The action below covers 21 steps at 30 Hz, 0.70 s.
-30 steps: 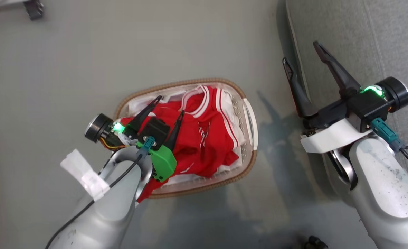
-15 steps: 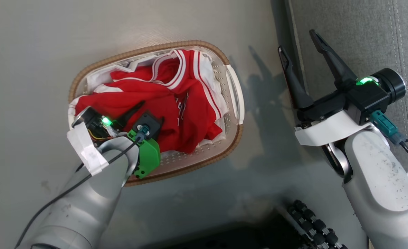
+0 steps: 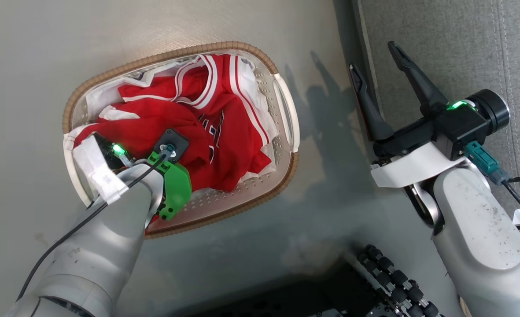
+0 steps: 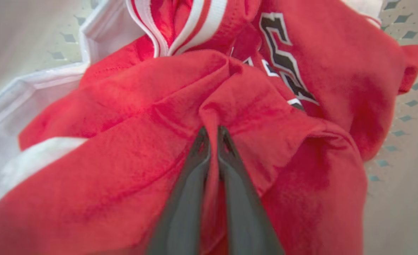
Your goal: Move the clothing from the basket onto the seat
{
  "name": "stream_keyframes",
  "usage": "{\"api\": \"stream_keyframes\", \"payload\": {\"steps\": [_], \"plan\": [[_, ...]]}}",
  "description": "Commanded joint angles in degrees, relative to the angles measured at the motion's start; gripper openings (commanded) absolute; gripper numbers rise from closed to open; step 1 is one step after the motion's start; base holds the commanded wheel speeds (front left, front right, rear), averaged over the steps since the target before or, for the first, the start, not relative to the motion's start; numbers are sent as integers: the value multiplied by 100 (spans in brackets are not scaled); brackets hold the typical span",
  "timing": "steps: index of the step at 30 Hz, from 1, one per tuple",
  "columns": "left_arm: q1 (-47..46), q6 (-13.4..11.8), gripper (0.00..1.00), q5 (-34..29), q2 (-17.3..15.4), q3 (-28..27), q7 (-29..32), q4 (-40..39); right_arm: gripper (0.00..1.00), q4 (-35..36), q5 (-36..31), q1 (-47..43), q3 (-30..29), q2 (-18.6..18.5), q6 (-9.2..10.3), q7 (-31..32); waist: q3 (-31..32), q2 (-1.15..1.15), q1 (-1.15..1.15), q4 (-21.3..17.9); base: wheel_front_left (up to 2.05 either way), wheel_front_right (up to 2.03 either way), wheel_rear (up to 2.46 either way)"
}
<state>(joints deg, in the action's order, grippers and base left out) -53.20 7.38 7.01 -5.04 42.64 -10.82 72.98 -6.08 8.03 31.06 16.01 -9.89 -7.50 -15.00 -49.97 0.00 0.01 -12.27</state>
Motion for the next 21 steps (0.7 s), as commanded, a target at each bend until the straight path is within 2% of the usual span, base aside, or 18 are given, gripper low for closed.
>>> {"api": "stream_keyframes", "payload": {"steps": [1,8,13,21], "plan": [[71,5,0,119,-24,-86,-113,27,100,-25,19,-42,13,-20,2,-26,155,0,-1,64,0,0,0],[462,-196,0,589,117,-458,-441,-298,100,-171,7,-277,28,-113,2,-27,886,0,-1,332,0,0,0],[1025,-353,0,722,118,-713,-439,-1301,100,-261,32,-518,-54,-157,3,-27,1489,0,-1,576,0,0,0],[2001,-332,0,640,-48,-1145,-442,-2506,100,-415,60,-925,8,-127,3,-27,2492,0,-1,870,0,0,0]]}}
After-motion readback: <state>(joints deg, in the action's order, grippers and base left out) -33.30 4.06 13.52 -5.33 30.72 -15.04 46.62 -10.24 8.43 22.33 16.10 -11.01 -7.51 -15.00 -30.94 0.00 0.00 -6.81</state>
